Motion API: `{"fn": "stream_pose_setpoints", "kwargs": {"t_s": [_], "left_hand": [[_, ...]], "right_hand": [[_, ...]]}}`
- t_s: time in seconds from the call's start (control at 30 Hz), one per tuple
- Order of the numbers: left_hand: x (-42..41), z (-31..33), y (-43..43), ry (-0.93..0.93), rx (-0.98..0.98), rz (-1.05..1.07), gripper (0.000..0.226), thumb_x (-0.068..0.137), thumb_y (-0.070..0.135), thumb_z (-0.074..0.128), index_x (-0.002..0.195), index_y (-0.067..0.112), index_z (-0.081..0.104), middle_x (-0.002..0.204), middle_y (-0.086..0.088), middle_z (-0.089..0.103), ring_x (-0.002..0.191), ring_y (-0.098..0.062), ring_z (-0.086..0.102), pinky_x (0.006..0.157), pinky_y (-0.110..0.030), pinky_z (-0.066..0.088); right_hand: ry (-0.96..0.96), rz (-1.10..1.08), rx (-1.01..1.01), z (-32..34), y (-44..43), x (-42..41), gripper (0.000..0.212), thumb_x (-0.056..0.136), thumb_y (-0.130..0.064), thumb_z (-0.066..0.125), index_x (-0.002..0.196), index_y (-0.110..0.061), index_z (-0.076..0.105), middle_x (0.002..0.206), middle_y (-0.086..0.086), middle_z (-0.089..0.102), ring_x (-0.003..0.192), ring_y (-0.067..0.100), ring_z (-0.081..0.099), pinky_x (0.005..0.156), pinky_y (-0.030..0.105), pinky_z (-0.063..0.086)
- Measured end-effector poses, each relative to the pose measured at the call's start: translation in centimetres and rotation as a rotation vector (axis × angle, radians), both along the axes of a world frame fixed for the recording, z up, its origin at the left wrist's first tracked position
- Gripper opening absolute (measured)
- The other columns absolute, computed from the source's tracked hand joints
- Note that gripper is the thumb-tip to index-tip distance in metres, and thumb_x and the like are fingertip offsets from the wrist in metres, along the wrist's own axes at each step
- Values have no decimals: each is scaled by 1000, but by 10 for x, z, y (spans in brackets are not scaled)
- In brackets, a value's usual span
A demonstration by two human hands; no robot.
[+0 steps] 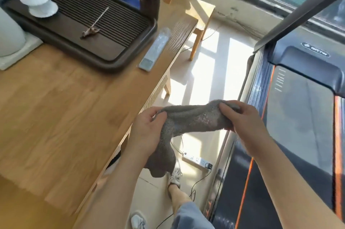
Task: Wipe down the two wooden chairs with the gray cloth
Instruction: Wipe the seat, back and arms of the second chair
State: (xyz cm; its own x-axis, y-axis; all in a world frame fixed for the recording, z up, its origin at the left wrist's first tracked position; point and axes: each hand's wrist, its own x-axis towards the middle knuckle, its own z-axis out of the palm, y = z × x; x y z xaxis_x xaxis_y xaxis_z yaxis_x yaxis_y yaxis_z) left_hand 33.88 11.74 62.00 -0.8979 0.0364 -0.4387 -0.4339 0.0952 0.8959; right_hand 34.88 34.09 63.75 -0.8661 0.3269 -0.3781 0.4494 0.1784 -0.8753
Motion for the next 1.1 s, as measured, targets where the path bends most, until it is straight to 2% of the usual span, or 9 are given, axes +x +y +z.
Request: {"fn": "stream_pose_setpoints", "kwargs": {"t_s": [0.13,0.3,0.5,0.67,0.77,0.87,0.97,1.03,1.1], "left_hand": [[-65,1,52,-4,-64,-117,31,98,33,49,83,16,72,74,-3,72,67,-14,66,67,-36,51],[-128,-1,103,-20,-49,-154,30,98,33,51,89,13,73,77,0,72,70,-13,66,64,-27,50],[-178,-1,125,-15,-45,-165,15,91,12,63,96,23,71,84,-6,74,71,-17,71,61,-27,54],[-252,-4,171,-48,56,5,15,96,17,55,91,25,67,76,-6,73,66,-20,70,59,-35,54],[-315,-9,210,-35,209,49,29,97,10,51,86,30,69,81,-5,72,72,-20,67,64,-38,53],[-387,-22,247,-25,329,-8,22,92,13,58,103,30,66,100,-3,70,87,-17,68,70,-36,56],[-454,-42,266,21,227,-149,49,79,28,72,122,44,53,119,4,62,103,-16,66,84,-38,57],[-491,-50,272,13,158,-226,61,81,17,73,128,46,47,115,11,62,94,-7,67,73,-26,57],[-524,-55,275,12,-26,-261,55,82,9,65,124,43,53,105,15,66,87,-3,66,70,-21,55]], "right_hand": [[-76,-81,-47,1,48,-61,29,91,-40,61,84,-14,71,72,-3,74,70,13,71,75,32,53],[-182,-207,-324,1,99,-120,42,92,-45,58,105,-6,67,97,11,73,89,24,71,82,36,55],[-138,-202,-251,-3,131,-178,29,93,-40,58,88,-13,68,84,6,71,74,19,70,70,32,53],[-134,15,-448,1,163,-231,26,92,-36,58,105,-16,68,100,6,74,90,22,72,73,37,59],[-194,251,-397,-6,178,-277,30,85,-33,66,111,-17,66,107,8,73,98,28,70,85,47,56],[-204,302,-222,-22,190,-349,23,86,-25,70,106,-14,69,102,8,74,95,26,71,89,46,55],[-167,251,-46,-33,206,-436,17,89,-22,66,88,-6,71,81,11,73,76,29,70,75,42,56],[-138,214,-57,-38,218,-486,28,88,-27,67,87,1,68,75,15,68,69,27,61,67,39,46],[-141,132,-86,-40,232,-528,30,86,-31,67,91,-1,67,85,19,72,76,29,64,74,42,50]]}}
